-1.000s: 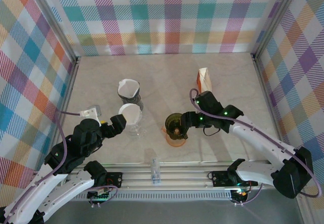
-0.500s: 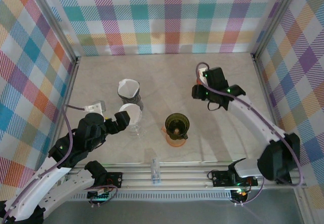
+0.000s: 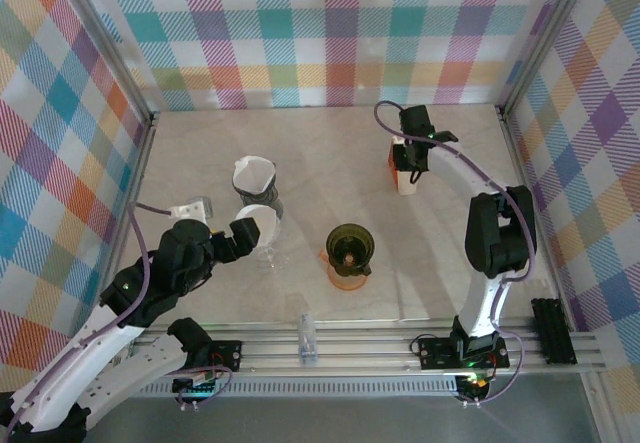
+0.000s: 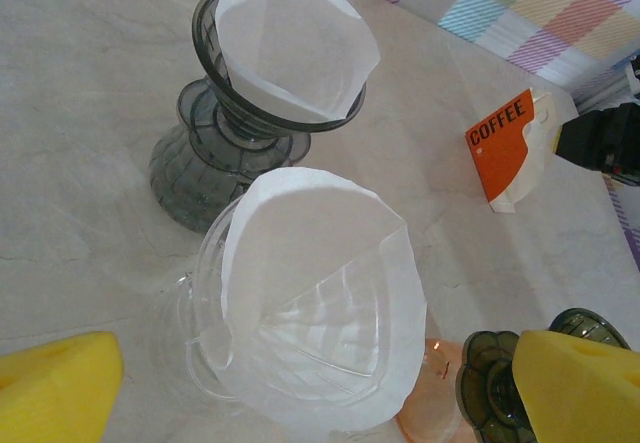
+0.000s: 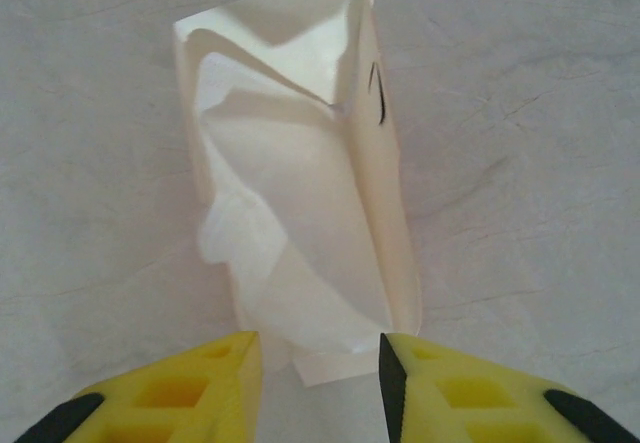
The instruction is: Place the coffee filter in the dripper
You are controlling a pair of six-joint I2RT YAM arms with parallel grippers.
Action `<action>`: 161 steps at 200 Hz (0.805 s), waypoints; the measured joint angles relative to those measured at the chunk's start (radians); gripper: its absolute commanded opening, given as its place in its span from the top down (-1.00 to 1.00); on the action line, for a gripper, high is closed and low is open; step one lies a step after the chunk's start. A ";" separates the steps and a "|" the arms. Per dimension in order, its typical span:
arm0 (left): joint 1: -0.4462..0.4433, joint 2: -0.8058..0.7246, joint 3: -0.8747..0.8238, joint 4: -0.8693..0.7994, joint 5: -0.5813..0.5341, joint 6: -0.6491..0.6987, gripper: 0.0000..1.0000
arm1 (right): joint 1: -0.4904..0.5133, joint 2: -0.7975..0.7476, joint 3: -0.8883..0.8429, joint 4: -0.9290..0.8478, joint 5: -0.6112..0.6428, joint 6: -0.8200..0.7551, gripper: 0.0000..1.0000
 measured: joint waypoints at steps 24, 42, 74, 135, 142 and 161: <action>0.000 0.019 0.000 0.011 0.000 0.011 -1.00 | -0.008 0.029 0.023 0.001 0.011 -0.021 0.27; 0.000 0.032 0.000 0.011 0.000 0.012 -1.00 | -0.013 0.047 0.035 0.003 0.012 -0.032 0.27; 0.000 0.043 0.000 0.011 0.000 0.012 -1.00 | -0.013 0.066 0.036 0.005 0.008 -0.049 0.27; 0.000 0.048 0.000 0.012 -0.001 0.012 -1.00 | -0.013 0.106 0.076 0.004 0.009 -0.056 0.47; 0.000 0.048 0.000 0.012 -0.001 0.012 -1.00 | -0.013 0.112 0.080 0.003 0.009 -0.056 0.51; 0.000 0.048 0.000 0.012 -0.001 0.012 -1.00 | -0.013 0.127 0.089 0.004 0.013 -0.055 0.71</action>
